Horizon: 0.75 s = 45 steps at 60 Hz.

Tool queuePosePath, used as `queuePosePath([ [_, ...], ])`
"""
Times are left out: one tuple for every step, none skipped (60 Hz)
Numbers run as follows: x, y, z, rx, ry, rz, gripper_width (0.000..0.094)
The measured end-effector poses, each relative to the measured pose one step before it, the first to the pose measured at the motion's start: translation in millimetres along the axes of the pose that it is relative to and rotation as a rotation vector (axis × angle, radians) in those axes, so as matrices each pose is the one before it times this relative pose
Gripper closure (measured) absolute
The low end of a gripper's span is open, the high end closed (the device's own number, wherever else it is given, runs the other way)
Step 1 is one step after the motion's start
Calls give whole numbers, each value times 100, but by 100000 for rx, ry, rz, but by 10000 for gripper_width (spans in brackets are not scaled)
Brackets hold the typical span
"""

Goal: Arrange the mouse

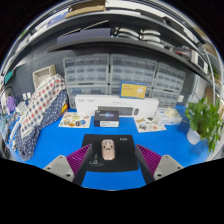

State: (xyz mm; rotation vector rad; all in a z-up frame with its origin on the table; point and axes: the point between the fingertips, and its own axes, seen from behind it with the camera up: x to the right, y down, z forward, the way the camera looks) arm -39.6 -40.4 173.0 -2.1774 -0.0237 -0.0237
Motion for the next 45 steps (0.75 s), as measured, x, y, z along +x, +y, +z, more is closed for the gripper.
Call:
queuePosePath([
  [91, -169, -673, 293, 818, 87, 63],
  [179, -116, -625, 709, 636, 53, 64],
  [173, -95, -608, 550, 642, 163, 65],
  [178, -97, -588, 534, 610, 256, 65],
  [146, -69, -578, 535, 578, 333, 66],
  [135, -64, -546, 564, 529, 359, 67],
  [118, -43, -545, 557, 500, 423, 67],
  [61, -67, -508, 589, 515, 505, 64],
  [54, -37, -481, 484, 478, 534, 67],
  [114, 3, -487, 692, 252, 559, 65],
  [63, 7, -441, 604, 232, 510, 64],
  [54, 21, -425, 484, 136, 395, 64],
  [26, 56, -416, 328, 104, 341, 62],
  [17, 101, -384, 202, 93, 352, 65],
  [13, 120, -366, 131, 29, 311, 66],
  [-21, 170, -343, 29, 41, 209, 67],
  [-139, 134, -252, -166, 200, 42, 69],
  [6, 214, -304, -136, 5, -135, 71],
  [26, 217, -279, -194, 35, -160, 68],
  [-23, 209, -266, -235, -8, -118, 68],
  [-82, 217, -252, -251, 93, -2, 68],
  [-55, 205, -255, -138, -39, 34, 67],
  [-58, 198, -222, -41, -64, -39, 66],
  [-65, 166, -201, -11, -21, -108, 68],
  [-55, 159, -202, 113, -40, -67, 66],
  [-60, 138, -209, 145, -73, -38, 67],
  [-65, 21, -308, -139, -11, -62, 66],
  [-68, 111, -198, 134, -31, -66, 66],
  [-76, 98, -185, 69, -38, -26, 66],
  [-63, 124, -182, 50, -93, -20, 67],
  [-61, 107, -178, 69, -136, 29, 66],
  [-70, 83, -176, 31, -162, -11, 66],
  [-101, 99, -169, 36, -206, -53, 66],
  [-146, -23, -118, -204, -105, -108, 66],
  [-96, 57, -148, -28, -175, -144, 65],
  [-96, 41, -129, -9, -163, -150, 65],
  [-90, 31, -119, 2, -163, -127, 65],
  [-99, 10, -110, 19, -190, -218, 68],
  [-117, 5, -112, 109, -226, -173, 68],
  [-111, -4, -102, 131, -234, -138, 65],
  [-130, -3, -97, 83, -252, -109, 66],
  [-119, 113, -24, 236, -284, -25, 64],
  [-110, 9, -92, -41, -170, -17, 65],
  [-93, 50, -68, 3, -86, -22, 68],
  [-85, 35, -70, -43, -106, -87, 68],
])
